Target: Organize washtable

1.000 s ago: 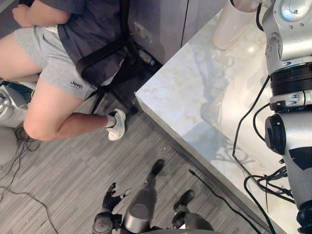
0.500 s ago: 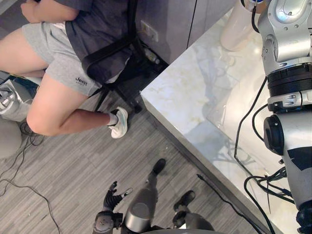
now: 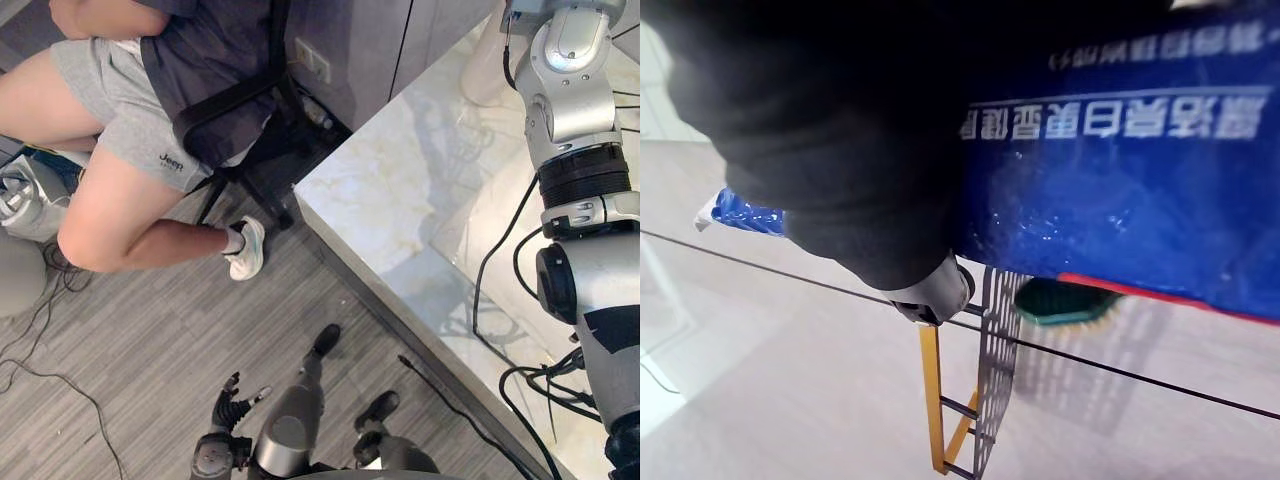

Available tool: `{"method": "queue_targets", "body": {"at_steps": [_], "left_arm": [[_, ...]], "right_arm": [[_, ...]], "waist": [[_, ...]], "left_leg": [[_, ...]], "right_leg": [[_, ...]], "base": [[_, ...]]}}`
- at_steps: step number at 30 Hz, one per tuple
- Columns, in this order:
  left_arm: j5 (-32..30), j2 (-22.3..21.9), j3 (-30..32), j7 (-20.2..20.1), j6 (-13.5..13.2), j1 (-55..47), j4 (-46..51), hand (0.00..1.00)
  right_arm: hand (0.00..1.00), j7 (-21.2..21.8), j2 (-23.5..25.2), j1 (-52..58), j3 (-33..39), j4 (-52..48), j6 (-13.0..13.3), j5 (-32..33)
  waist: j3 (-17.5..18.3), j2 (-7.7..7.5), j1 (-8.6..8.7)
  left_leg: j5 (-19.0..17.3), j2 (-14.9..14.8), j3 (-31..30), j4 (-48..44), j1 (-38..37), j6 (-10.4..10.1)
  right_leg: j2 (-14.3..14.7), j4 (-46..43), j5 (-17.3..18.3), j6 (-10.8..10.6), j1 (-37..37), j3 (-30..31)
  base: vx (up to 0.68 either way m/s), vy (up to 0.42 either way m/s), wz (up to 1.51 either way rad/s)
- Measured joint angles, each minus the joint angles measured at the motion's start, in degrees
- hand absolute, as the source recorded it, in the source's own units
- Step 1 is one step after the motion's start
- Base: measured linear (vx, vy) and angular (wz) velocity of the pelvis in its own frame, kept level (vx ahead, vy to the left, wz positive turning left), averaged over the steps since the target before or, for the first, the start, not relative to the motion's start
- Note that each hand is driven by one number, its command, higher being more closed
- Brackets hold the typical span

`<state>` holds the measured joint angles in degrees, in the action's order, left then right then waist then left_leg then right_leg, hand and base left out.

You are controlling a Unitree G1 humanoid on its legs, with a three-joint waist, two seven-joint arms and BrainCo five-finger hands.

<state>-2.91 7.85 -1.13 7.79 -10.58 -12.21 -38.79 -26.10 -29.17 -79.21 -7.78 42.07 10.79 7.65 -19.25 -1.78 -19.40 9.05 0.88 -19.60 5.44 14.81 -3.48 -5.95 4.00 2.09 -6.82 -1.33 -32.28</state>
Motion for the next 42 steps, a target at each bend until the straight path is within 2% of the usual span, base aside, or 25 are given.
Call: {"method": "queue_targets", "body": {"at_steps": [6, 9, 17, 21, 24, 29, 31, 33, 36, 40, 42], "left_arm": [[0.0, 0.2, -0.6, 0.1, 0.1, 0.0, 0.0, 0.00], [0.0, 0.3, -0.6, 0.1, 0.3, 0.0, -0.2, 0.00], [0.0, 0.3, -0.6, 0.0, 0.5, 0.0, -0.1, 0.00], [-0.1, 0.5, -0.6, -0.1, 0.8, 0.0, -0.1, 0.00], [-0.1, 0.7, -0.6, -0.2, 1.3, 0.0, -0.1, 0.00], [-1.1, 1.2, -0.6, -0.5, 1.4, -0.1, -0.9, 0.00], [-1.9, 1.5, -0.6, -1.3, 1.4, -0.2, -1.7, 0.00], [-2.2, 1.7, -0.6, -1.5, 1.5, -0.2, -2.0, 0.00], [-2.3, 2.1, -0.5, -1.5, 1.6, -0.5, -2.3, 0.00], [-2.2, 2.8, 0.3, -1.6, 1.8, -1.5, -2.4, 0.00], [-2.2, 2.6, 1.4, -1.6, 2.0, -2.0, -2.6, 0.00]], "right_arm": [[0.00, -0.1, 0.8, 3.2, 1.0, -0.3, -0.1, -1.5], [0.00, -0.2, 1.9, 4.0, 2.2, -1.1, -0.1, -1.5], [0.00, -1.4, 2.6, 9.4, 6.3, -5.0, -0.2, -1.8], [0.00, -1.2, 4.3, 11.4, 7.0, -7.6, -0.2, -3.3], [0.00, -1.2, 4.3, 12.2, 7.5, -7.6, -0.2, -3.7], [0.00, -0.3, 4.3, 14.6, 7.8, -11.0, -0.2, -3.7], [0.00, 0.8, 3.9, 14.6, 7.7, -14.0, -0.1, -3.7], [0.00, 1.6, 2.9, 14.6, 7.6, -16.8, 0.1, -3.6], [0.00, 2.9, -1.3, 14.6, 7.2, -21.9, 0.6, -2.4], [0.00, 5.3, -10.3, 16.1, 6.6, -29.4, 3.9, 0.6], [0.00, 6.4, -15.1, 20.1, 6.8, -32.9, 5.2, 1.2]], "waist": [[-0.2, -0.32, 0.20], [-0.2, -0.33, 1.37], [-0.1, -0.47, 1.69], [0.1, -0.79, 2.79], [0.4, -1.18, 2.99], [3.0, -2.37, 3.44], [4.1, -2.66, 4.54], [4.9, -3.02, 4.88], [6.4, -3.85, 6.22], [8.8, -5.36, 9.22], [10.2, -6.11, 10.15]], "left_leg": [[0.0, -0.2, 1.0, 0.0, -0.9, 0.0], [0.0, -0.4, 1.0, 0.0, -1.2, 0.0], [0.0, -0.6, 1.0, 0.0, -2.4, -0.1], [0.1, -0.6, 0.8, 0.0, -2.7, -0.1], [0.2, -0.6, 0.8, 0.0, -3.3, -0.2], [0.2, -0.6, 0.8, 0.0, -3.7, -0.3], [0.2, -0.6, 0.8, 0.0, -4.0, -0.3], [0.1, -0.7, 1.1, 0.0, -4.6, -0.3], [0.1, -0.9, 1.7, 0.0, -5.3, -0.3], [-0.1, -1.4, 4.0, 0.1, -6.2, -0.1], [-0.6, -1.7, 5.7, 0.1, -7.4, -0.1]], "right_leg": [[-0.2, -0.4, 0.0, 0.0, 0.2, 1.1], [-0.1, -0.9, 0.1, 0.2, 0.4, 1.1], [0.1, -0.9, 0.2, 0.2, 1.7, 0.9], [0.2, -0.9, 0.2, 0.2, 2.2, 0.8], [0.2, -0.8, 0.2, 0.2, 2.8, 0.7], [0.4, -0.7, 0.2, 0.2, 3.4, 0.4], [0.4, -0.7, 0.2, 0.2, 3.7, 0.2], [0.4, -0.7, 0.2, 0.2, 4.3, 0.5], [0.5, -0.7, 0.1, 0.3, 4.7, 1.1], [0.7, 0.4, -0.6, 0.8, 5.0, 3.2], [0.7, 0.7, -0.8, 1.0, 5.0, 4.9]], "base": [[-0.02, 0.038, -0.09], [-0.04, 0.029, -0.04], [-0.01, 0.010, 0.00], [-0.01, 0.006, 0.01], [-0.01, 0.007, 0.01], [-0.01, 0.010, 0.02], [-0.03, 0.022, 0.03], [-0.02, 0.009, -0.03], [-0.03, 0.014, -0.10], [-0.05, 0.014, -0.26], [-0.02, 0.010, -0.44]]}}
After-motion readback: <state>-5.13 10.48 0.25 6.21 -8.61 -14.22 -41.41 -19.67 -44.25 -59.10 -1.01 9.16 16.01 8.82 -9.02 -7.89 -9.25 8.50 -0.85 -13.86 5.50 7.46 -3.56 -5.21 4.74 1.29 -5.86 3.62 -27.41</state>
